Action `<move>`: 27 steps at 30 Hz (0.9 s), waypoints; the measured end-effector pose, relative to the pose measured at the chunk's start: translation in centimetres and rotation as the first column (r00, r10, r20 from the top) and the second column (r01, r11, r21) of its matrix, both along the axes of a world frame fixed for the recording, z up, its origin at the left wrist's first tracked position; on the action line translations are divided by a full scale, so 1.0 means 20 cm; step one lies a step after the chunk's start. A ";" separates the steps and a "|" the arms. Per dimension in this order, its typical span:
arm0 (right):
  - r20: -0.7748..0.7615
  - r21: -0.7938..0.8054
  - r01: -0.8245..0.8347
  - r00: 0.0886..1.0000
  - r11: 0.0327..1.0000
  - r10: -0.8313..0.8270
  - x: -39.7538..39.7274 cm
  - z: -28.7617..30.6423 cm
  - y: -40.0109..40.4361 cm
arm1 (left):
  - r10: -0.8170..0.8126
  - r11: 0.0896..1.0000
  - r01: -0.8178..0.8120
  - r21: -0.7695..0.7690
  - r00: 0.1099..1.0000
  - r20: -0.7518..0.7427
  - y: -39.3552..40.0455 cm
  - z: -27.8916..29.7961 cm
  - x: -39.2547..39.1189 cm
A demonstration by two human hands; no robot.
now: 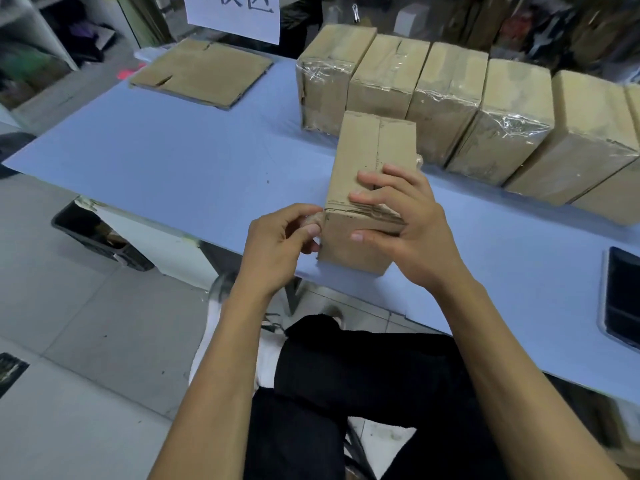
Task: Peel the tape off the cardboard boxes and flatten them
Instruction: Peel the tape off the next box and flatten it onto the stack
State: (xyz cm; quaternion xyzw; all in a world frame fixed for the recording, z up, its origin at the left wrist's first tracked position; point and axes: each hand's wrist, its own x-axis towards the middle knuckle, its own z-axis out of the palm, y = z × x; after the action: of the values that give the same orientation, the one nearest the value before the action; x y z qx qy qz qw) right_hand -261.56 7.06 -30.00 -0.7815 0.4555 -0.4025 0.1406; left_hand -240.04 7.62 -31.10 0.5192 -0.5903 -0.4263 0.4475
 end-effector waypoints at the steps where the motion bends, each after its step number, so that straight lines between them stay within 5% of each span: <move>1: -0.002 0.005 -0.002 1.000 1.000 0.002 0.01 0.00 0.00 | -0.013 1.000 0.013 0.017 1.000 -0.007 0.00 0.00 0.01; 7: 0.055 0.030 0.002 0.998 1.000 -0.003 0.03 0.02 0.02 | -0.062 0.994 0.068 0.090 0.995 -0.073 -0.03 0.04 0.07; 13: 0.043 0.002 -0.085 0.995 0.996 0.085 0.21 0.00 -0.05 | 0.083 0.982 -0.006 0.189 0.911 -0.403 -0.10 0.05 0.22; 18: 0.014 -0.024 -0.098 0.995 0.995 0.098 0.37 0.01 -0.19 | 0.114 0.991 -0.121 -0.050 0.985 -0.127 -0.16 0.14 0.35; 25: 0.074 0.238 -0.059 0.996 0.969 0.042 0.61 0.11 -0.32 | 0.232 0.960 -0.238 -0.149 0.971 -0.056 -0.20 0.25 0.36; 27: 0.100 0.195 -0.064 0.994 0.979 0.045 0.60 0.14 -0.31 | 0.245 0.951 -0.238 -0.198 0.969 0.011 -0.20 0.29 0.35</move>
State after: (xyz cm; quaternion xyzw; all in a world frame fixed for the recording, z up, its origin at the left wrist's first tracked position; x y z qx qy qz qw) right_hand -249.48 0.85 -27.21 -0.7557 0.4646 -0.3880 0.2502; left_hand -233.06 3.54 -25.31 0.5486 -0.5690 -0.2993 0.5345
